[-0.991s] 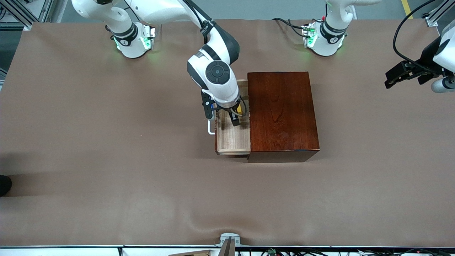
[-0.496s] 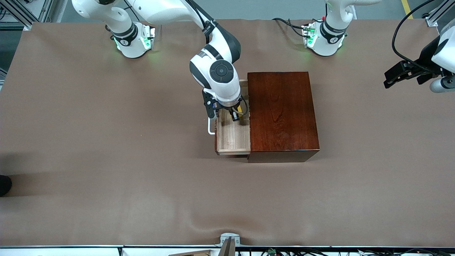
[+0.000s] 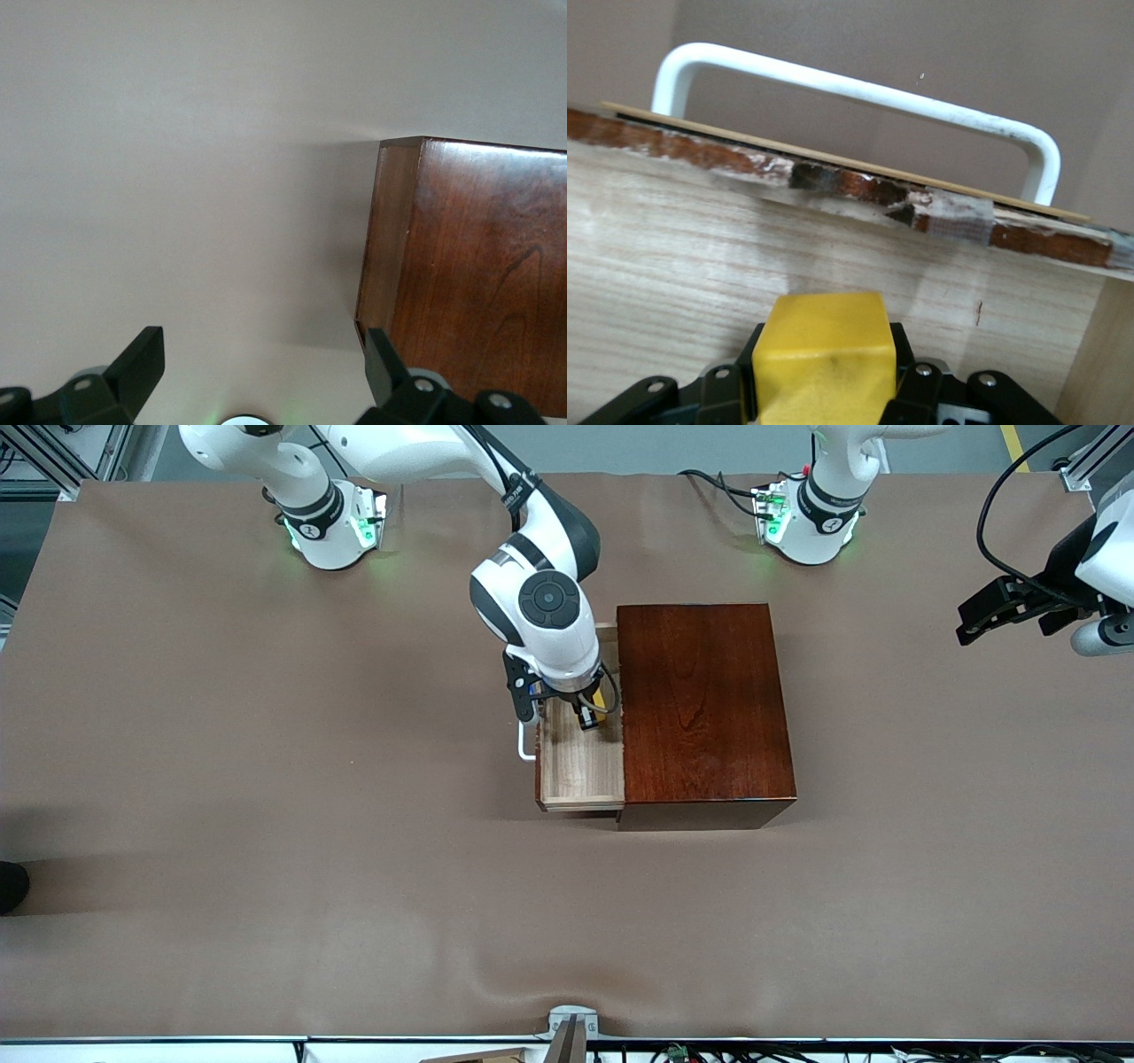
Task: Open drawer, take yellow block, close drawer
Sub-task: 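Lift the yellow block out with the right gripper while the left gripper returns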
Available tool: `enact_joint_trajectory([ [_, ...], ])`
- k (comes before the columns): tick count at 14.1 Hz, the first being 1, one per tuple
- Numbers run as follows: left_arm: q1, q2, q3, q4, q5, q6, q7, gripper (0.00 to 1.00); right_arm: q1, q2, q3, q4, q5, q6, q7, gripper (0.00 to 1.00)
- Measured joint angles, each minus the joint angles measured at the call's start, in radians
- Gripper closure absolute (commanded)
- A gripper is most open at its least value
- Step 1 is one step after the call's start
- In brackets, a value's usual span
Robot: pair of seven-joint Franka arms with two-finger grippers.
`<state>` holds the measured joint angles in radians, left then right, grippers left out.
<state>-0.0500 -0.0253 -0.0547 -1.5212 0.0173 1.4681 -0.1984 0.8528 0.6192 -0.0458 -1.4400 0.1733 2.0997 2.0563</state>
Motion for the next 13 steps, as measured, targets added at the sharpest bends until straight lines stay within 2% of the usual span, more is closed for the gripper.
enact_joint_trajectory([
  [4, 0.0, 0.0, 0.0, 0.0, 0.0, 0.0, 0.0, 0.0, -0.047, -0.007, -0.007, 0.094, 0.0, -0.158, -0.001, 1.0],
  [7, 0.0, 0.0, 0.0, 0.0, 0.0, 0.0, 0.0, 0.0, -0.089, -0.011, -0.007, 0.141, 0.0, -0.22, -0.011, 1.0],
  [11, -0.002, 0.0, -0.004, 0.0, 0.0, 0.0, 0.0, 0.0, -0.154, -0.039, -0.008, 0.178, 0.0, -0.333, -0.168, 1.0],
  [13, -0.004, 0.0, -0.037, 0.001, 0.0, 0.0, -0.011, 0.0, -0.21, -0.062, -0.01, 0.179, 0.005, -0.368, -0.25, 1.0],
])
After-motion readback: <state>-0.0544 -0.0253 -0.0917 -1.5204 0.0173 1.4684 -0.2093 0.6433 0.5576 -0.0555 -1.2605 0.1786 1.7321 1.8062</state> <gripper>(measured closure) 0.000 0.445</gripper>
